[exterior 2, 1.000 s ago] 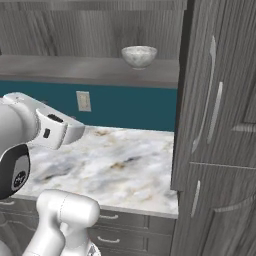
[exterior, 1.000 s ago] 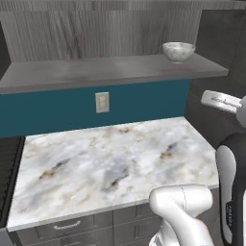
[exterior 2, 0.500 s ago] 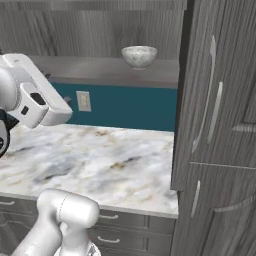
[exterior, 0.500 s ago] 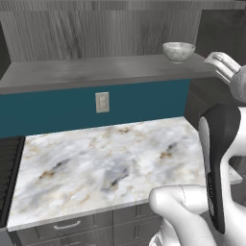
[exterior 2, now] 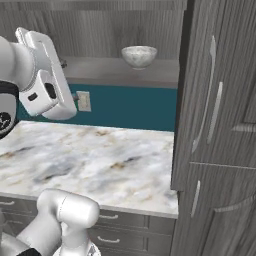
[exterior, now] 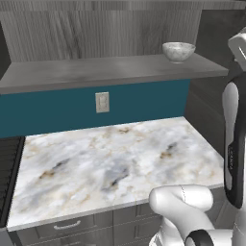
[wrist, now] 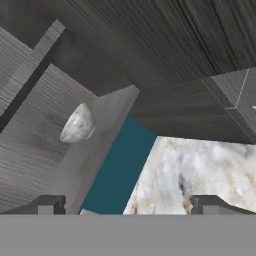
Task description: Take the smaller bowl and place it next to the appetizer plate on the dining counter , and place the larger bowl next to the plate with cooked food.
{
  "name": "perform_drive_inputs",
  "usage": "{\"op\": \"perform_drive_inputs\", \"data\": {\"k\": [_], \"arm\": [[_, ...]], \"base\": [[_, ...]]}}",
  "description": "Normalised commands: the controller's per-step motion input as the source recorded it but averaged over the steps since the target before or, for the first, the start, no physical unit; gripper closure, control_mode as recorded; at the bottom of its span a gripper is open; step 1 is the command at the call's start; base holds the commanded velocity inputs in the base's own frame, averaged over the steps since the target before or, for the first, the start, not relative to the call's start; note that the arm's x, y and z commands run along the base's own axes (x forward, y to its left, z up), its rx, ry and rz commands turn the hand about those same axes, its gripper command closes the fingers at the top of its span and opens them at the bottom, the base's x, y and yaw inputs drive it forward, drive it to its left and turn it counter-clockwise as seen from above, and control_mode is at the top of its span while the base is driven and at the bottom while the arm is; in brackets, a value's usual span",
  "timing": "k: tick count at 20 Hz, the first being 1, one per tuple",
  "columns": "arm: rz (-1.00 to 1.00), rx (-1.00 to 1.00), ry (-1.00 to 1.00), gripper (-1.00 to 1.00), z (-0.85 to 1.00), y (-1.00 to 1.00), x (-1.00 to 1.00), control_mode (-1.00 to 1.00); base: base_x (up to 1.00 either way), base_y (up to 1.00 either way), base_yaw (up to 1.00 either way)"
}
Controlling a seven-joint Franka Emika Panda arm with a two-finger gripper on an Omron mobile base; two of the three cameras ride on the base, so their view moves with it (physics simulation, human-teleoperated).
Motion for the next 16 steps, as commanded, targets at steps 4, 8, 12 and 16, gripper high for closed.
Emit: {"op": "perform_drive_inputs", "data": {"k": [4, 8, 12, 16], "arm": [[-0.02, 0.26, -0.02, -1.00, -0.02, -0.38, 0.22, -1.00], [0.00, 0.23, 0.00, -1.00, -0.04, -0.10, 0.44, -1.00], [0.00, 0.06, -0.11, -1.00, -0.29, 0.00, 0.67, -1.00], [0.00, 0.07, -0.03, -1.00, -0.32, 0.00, 0.73, -1.00]], "base": [[0.00, 0.00, 0.00], [0.00, 0.00, 0.00], [0.00, 0.00, 0.00], [0.00, 0.00, 0.00]]}}
